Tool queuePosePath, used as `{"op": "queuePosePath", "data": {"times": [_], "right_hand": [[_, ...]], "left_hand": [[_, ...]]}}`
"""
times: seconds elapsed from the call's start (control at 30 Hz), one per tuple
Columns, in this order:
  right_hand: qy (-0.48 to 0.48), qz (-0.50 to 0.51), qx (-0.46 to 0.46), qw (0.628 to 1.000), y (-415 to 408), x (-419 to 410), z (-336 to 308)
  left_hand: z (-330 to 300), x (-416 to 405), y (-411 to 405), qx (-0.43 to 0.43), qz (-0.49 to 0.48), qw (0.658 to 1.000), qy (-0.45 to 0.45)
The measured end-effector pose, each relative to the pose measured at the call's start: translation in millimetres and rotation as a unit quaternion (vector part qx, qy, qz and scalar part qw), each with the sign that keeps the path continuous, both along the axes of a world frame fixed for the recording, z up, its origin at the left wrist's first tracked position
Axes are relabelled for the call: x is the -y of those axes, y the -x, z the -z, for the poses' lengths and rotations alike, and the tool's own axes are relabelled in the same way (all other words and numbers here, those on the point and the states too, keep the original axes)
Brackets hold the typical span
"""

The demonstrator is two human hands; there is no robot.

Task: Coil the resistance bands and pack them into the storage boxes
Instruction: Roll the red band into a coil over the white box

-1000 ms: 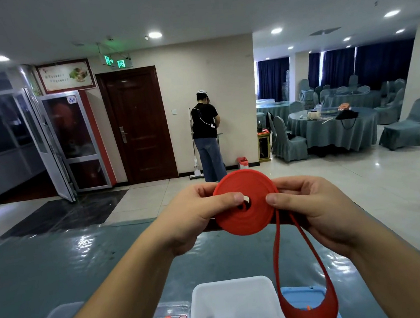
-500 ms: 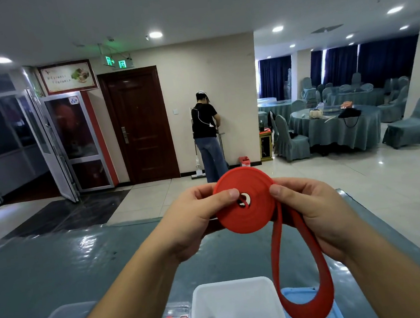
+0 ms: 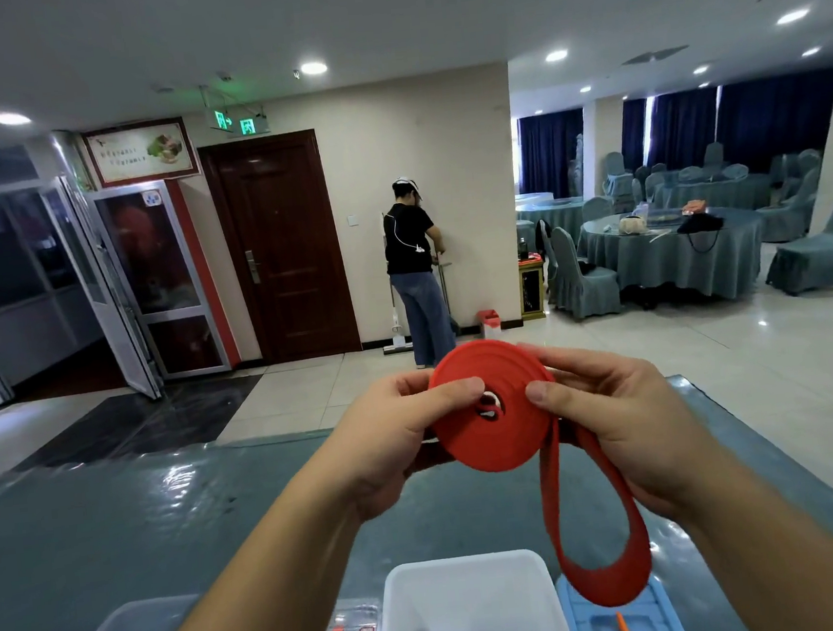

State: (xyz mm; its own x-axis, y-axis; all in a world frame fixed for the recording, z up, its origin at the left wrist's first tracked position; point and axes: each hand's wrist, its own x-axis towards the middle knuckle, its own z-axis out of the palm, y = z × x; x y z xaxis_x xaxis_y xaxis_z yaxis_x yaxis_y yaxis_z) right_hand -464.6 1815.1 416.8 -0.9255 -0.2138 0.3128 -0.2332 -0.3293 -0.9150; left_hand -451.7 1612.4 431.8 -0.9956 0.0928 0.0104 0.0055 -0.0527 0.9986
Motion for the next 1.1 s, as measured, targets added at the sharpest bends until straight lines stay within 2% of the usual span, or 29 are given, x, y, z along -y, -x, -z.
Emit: {"op": "queuePosePath", "data": {"times": [0.07,0.17,0.23,0.47,0.6,0.7,0.93,1.1], "right_hand": [[0.016,0.002,-0.001,1.000,1.2,0.5,1.0],[0.082,0.024,0.006,0.996,0.1,8.6,5.7],[0.088,0.036,0.007,0.995,-0.3,12.3,9.9],[0.014,0.012,0.017,1.000,4.3,-1.8,3.8],[0.071,0.029,0.015,0.997,4.6,6.9,2.7],[0.123,0.035,0.036,0.991,4.0,10.6,5.7],[0.104,-0.003,0.081,0.991,6.5,0.7,2.6],[0.094,0.012,0.027,0.995,7.1,5.0,-2.8]], "left_hand": [[-2.9,1.4,0.3,-0.015,0.001,1.000,-0.001],[3.2,-5.9,3.5,-0.043,-0.035,0.996,-0.072],[8.9,-10.6,4.9,-0.036,-0.051,0.992,-0.107],[1.1,3.7,5.2,-0.001,0.000,1.000,-0.009],[1.9,-3.7,6.7,-0.043,-0.024,0.997,-0.061],[9.5,-10.9,6.5,-0.044,-0.025,0.994,-0.094],[-3.0,2.0,5.8,-0.015,0.012,1.000,0.002],[1.5,-11.6,5.8,-0.029,-0.028,0.995,-0.091]]}}
